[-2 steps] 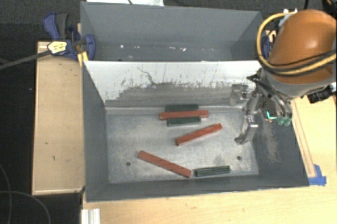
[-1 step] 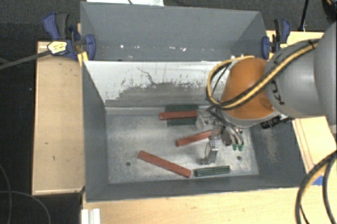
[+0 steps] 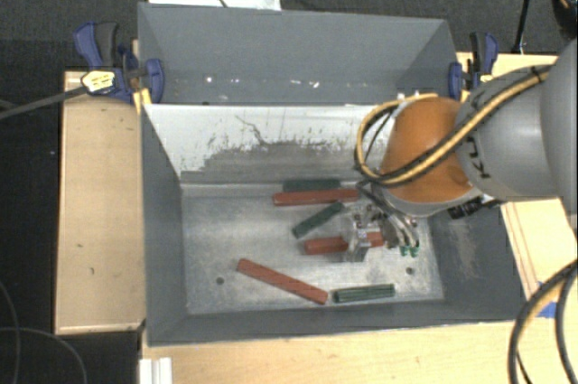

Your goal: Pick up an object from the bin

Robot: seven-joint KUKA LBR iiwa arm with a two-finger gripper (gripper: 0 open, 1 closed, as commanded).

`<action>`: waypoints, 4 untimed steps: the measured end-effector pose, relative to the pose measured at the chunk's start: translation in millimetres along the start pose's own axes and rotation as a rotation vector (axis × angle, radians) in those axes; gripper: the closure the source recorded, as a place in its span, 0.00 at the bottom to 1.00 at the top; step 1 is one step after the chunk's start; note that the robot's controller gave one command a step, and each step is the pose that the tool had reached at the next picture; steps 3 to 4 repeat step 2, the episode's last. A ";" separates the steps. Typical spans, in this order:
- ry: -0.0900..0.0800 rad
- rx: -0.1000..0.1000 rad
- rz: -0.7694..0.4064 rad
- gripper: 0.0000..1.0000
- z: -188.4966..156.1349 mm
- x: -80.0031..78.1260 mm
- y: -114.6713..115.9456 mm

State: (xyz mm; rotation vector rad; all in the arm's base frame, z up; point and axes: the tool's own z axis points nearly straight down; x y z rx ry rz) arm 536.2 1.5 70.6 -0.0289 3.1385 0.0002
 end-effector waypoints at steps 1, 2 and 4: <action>-0.004 0.002 -0.449 1.00 -26.4 -36.8 -38.6; -0.008 0.003 -0.480 1.00 -155.4 -33.6 -42.8; -0.008 0.003 -0.480 1.00 -155.4 -33.6 -42.8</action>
Offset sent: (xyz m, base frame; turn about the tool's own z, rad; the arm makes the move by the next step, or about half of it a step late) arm 0.0355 -0.0363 0.0249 -0.4519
